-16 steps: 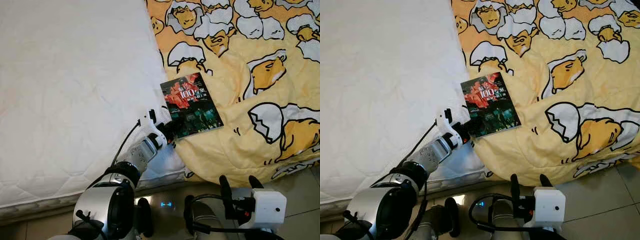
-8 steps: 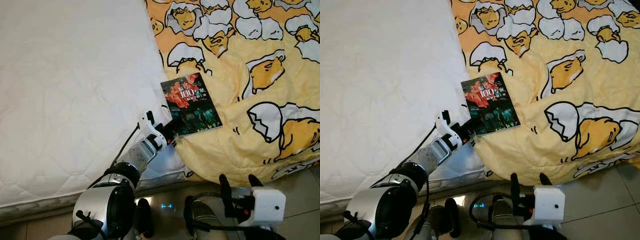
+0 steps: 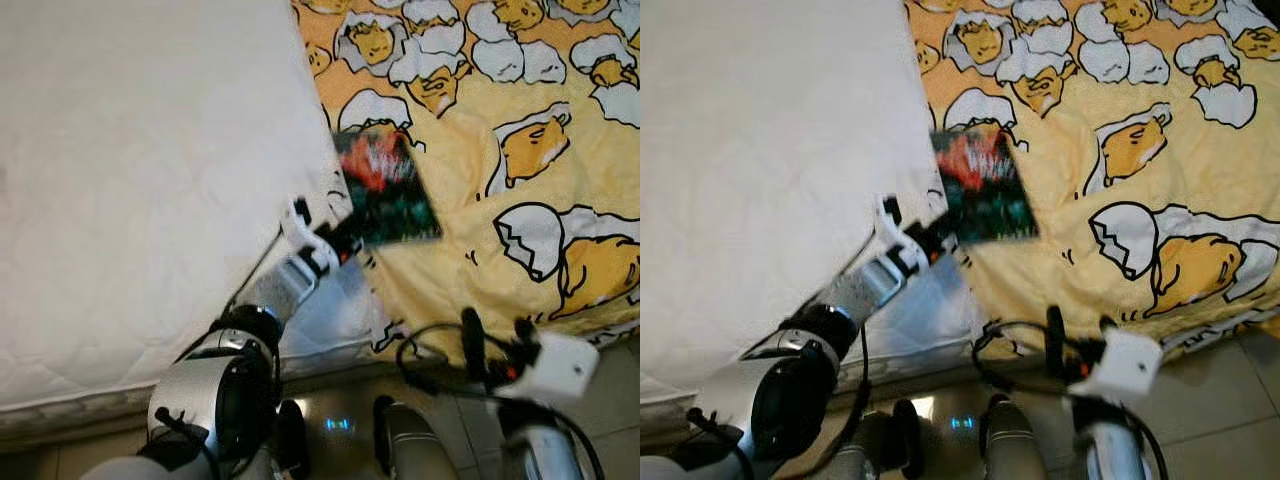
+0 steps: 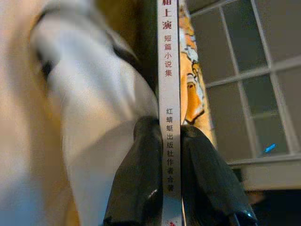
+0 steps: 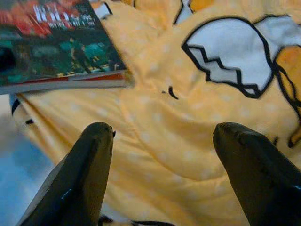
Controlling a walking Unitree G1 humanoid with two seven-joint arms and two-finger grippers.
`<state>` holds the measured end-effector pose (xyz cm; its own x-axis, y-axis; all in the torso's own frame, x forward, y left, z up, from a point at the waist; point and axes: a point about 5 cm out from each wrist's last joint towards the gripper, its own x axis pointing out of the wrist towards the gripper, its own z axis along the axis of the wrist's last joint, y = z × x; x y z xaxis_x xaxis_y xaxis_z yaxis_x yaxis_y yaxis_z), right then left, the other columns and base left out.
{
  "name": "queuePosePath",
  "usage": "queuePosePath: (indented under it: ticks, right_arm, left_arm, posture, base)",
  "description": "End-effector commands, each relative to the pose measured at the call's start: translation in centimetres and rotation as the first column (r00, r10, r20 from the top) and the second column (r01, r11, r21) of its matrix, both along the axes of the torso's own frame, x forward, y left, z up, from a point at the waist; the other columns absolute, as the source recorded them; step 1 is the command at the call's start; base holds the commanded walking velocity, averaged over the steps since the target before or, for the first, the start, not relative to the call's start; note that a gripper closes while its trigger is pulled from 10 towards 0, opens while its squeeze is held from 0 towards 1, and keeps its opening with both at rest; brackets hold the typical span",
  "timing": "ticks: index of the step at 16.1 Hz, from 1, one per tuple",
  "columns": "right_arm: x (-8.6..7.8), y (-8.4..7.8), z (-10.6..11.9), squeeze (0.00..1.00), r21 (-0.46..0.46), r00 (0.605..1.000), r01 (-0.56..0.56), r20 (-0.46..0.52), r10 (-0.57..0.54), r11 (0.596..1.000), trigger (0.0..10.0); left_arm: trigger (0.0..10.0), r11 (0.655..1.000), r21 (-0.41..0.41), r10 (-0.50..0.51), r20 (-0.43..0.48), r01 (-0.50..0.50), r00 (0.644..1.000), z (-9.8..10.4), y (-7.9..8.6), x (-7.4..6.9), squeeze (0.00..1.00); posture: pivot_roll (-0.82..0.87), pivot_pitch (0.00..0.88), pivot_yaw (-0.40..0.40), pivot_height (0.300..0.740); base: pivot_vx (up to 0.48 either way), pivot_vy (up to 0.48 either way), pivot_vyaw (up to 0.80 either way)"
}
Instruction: Clean up the room
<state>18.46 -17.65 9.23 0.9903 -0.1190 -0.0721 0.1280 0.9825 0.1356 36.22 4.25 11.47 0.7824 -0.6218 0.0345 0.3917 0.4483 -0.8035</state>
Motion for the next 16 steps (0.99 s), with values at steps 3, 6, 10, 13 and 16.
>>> queuePosePath:
  ticks: [3, 6, 10, 13, 16]
  right_arm:
    - [2.6, -0.8, 0.7, 0.13, -0.028, 0.999, -0.030, 0.045, 0.031, 0.999, 10.0]
    - [4.9, -1.0, 1.0, 0.13, -0.058, 0.994, -0.083, 0.067, 0.087, 0.995, 10.0]
    - [5.8, -0.1, 0.3, 0.14, -0.056, 0.989, -0.133, 0.057, 0.136, 0.990, 10.0]
    - [5.4, 0.2, -0.2, 0.14, -0.064, 0.988, -0.144, 0.049, 0.147, 0.988, 10.0]
    - [4.5, -0.2, -0.5, 0.24, -0.093, 0.993, -0.106, 0.034, 0.110, 0.990, 10.0]
  left_arm:
    - [0.0, 0.922, 0.312, 0.129, 0.304, -0.227, 0.944, 2.6, 5.6, 1.5, 0.00]
    - [0.0, 0.802, 0.490, 0.111, 0.441, -0.343, 0.890, 2.0, 9.3, -0.8, 0.00]
    - [0.0, 0.821, 0.516, 0.042, 0.370, -0.243, 0.928, 0.2, 7.9, -2.8, 0.00]
    - [0.0, 0.834, 0.528, -0.053, 0.361, -0.157, 0.931, 0.0, 5.3, -4.2, 0.00]
    - [0.0, 0.630, 0.703, 0.036, 0.398, -0.330, 0.917, -1.3, 7.6, -3.8, 0.00]
  posture:
    - [-0.06, 0.041, 0.081, 0.740]
    - [0.03, 0.000, 0.037, 0.740]
    - [0.05, 0.000, 0.026, 0.740]
    - [0.02, 0.002, 0.043, 0.740]
    - [-0.01, 0.013, 0.059, 0.740]
  base:
    - [0.000, 0.000, 0.00]
    - [0.000, 0.000, 0.00]
    - [0.000, 0.000, 0.00]
    - [0.000, 0.000, 0.00]
    - [0.000, 0.000, 0.50]
